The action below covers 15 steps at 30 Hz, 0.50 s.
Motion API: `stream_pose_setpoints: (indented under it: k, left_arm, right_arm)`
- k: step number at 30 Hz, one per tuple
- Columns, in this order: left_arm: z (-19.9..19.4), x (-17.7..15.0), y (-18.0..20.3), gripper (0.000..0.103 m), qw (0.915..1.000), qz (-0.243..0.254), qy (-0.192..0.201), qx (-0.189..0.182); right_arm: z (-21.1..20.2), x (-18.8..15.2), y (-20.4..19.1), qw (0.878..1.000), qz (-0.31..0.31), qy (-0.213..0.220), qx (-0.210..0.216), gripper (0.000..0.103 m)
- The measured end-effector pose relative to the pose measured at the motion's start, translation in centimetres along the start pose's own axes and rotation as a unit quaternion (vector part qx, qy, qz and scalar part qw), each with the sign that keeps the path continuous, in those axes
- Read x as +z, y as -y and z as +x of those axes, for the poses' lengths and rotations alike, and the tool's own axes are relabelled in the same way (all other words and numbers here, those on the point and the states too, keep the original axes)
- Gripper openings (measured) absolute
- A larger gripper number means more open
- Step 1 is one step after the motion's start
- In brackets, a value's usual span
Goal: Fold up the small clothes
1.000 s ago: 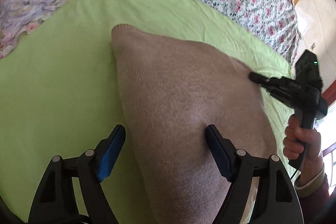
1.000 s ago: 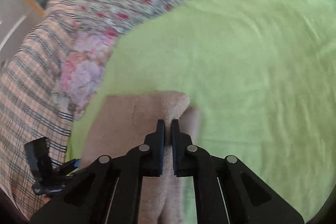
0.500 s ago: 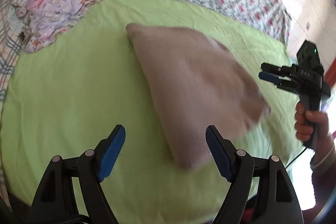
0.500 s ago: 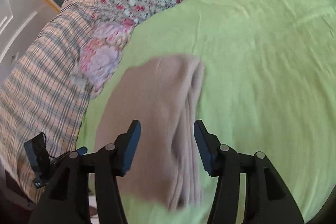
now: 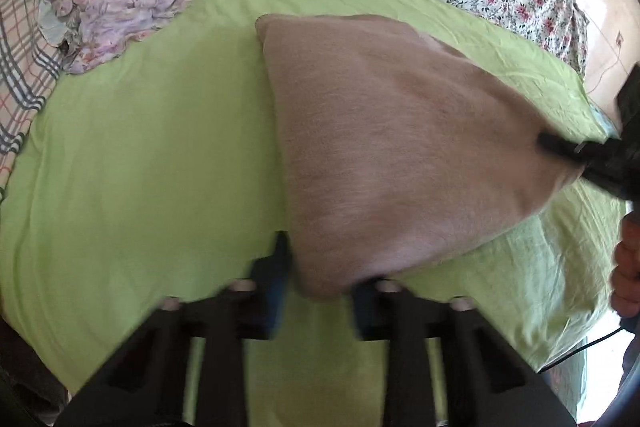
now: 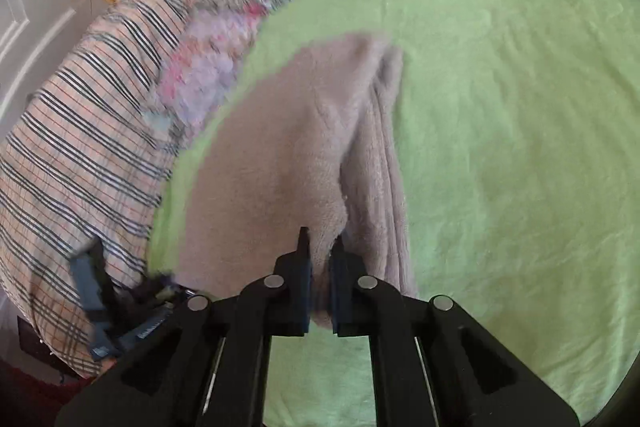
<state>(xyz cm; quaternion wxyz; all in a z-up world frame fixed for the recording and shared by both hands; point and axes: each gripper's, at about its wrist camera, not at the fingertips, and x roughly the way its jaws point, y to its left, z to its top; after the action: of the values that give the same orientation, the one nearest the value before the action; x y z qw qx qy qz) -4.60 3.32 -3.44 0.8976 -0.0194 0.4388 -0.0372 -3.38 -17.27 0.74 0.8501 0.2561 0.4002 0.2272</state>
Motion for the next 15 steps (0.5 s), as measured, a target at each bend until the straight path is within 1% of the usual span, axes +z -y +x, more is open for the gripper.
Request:
stream_pose_setpoints:
  k: [1, 3, 4, 5, 7, 8, 11, 15]
  left_arm:
    - [-0.2, 0.0, 0.4, 0.016, 0.9998, 0.008, 0.004, 0.017]
    - [0.0, -0.5, 1.5, 0.013, 0.9991, 0.022, 0.001, 0.037]
    - [0.2, -0.7, 1.7, 0.012, 0.9990, 0.023, -0.004, 0.040]
    - [0.6, -0.8, 1.9, 0.012, 0.9988, 0.023, -0.011, 0.042]
    - [0.9, -0.9, 2.0, 0.012, 0.9986, 0.022, -0.020, 0.045]
    - [0.9, -0.8, 1.8, 0.012, 0.9987, 0.019, -0.021, 0.043]
    - [1.0, -0.7, 1.0, 0.012, 0.9992, 0.002, -0.030, 0.025]
    - [1.2, -0.5, -0.1, 0.013, 0.9988, -0.024, -0.043, -0.001]
  right_arm:
    - [-1.1, 0.5, -0.3, 1.000, -0.010, 0.013, -0.006, 0.008]
    - [-1.5, 0.9, -0.1, 0.999, -0.030, 0.005, -0.039, 0.007]
    - [-0.9, 0.8, 0.5, 0.997, -0.035, -0.008, -0.064, 0.007]
    - [0.3, 0.2, 1.5, 0.995, -0.035, -0.032, -0.089, 0.007]
    - [2.4, -1.0, 2.9, 0.991, -0.027, -0.065, -0.109, 0.007]
    - [3.1, -1.5, 3.5, 0.991, -0.022, -0.075, -0.113, 0.007]
    - [3.6, -1.8, 3.8, 0.989, -0.028, -0.068, -0.126, 0.007]
    - [3.7, -1.8, 3.4, 0.987, -0.040, -0.071, -0.135, 0.008]
